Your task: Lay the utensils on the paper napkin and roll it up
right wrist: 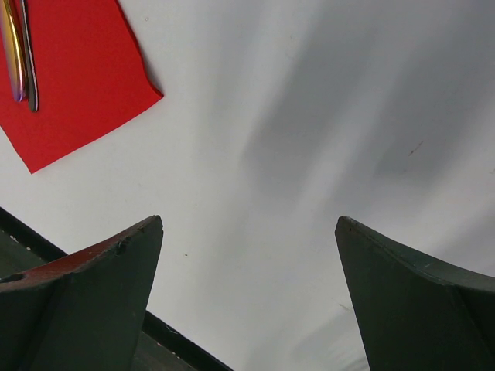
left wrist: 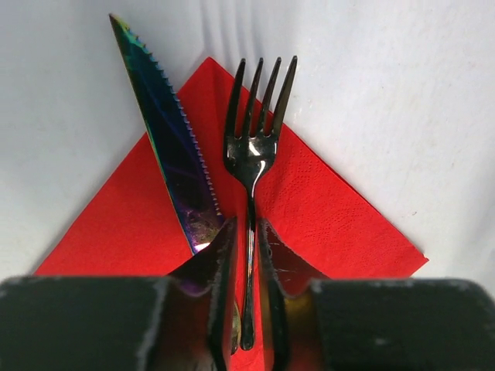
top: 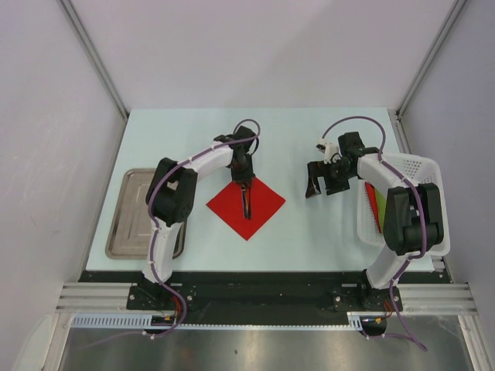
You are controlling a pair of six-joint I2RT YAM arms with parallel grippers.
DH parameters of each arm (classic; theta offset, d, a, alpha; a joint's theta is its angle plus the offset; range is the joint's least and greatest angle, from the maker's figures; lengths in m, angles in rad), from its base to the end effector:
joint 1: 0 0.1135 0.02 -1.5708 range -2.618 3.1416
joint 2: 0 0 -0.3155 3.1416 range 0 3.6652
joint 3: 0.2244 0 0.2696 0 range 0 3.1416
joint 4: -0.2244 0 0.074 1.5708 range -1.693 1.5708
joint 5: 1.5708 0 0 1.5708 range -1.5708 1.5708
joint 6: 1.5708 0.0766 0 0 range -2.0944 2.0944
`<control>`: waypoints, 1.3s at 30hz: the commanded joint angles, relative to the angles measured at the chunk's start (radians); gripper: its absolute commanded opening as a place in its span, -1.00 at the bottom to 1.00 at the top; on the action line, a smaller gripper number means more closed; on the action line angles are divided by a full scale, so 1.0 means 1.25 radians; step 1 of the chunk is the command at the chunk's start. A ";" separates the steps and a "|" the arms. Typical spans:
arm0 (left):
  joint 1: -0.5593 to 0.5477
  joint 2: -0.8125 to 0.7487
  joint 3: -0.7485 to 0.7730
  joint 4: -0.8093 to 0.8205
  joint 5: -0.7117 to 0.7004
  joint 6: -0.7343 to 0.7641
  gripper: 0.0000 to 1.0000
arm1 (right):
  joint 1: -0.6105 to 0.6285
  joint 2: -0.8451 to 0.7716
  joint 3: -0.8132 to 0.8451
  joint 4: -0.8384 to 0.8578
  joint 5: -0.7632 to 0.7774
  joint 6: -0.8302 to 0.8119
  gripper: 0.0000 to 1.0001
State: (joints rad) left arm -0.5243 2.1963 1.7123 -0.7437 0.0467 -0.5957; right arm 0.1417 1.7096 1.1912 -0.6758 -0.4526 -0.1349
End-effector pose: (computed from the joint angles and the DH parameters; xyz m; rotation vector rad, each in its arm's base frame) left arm 0.4448 -0.2614 0.1583 -0.0904 2.8568 -0.3196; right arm 0.3658 0.0860 0.2150 -0.4900 2.6604 0.6240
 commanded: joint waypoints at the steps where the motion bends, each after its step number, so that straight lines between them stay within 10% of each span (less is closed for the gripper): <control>1: 0.011 -0.036 0.050 -0.009 -0.009 -0.013 -0.48 | -0.003 0.004 0.025 0.002 -0.004 -0.005 1.00; 11: 0.050 -0.250 0.089 -0.006 0.026 0.120 0.01 | 0.003 -0.012 0.072 -0.013 -0.070 -0.016 0.99; 17: 0.132 -0.435 -0.096 0.049 0.047 0.232 0.30 | 0.061 -0.015 0.078 0.036 -0.099 0.029 0.99; 31: 0.132 -0.320 -0.258 0.098 0.062 0.143 -0.67 | 0.227 0.085 0.110 0.144 -0.060 0.148 0.87; 39: 0.091 -0.199 -0.197 0.119 0.035 0.110 -0.82 | 0.246 0.134 0.112 0.144 -0.020 0.168 0.58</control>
State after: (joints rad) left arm -0.3943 1.9133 1.3895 -0.6338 0.1104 -0.4286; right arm 0.4438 1.8626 1.2911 -0.5224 -0.5152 0.0536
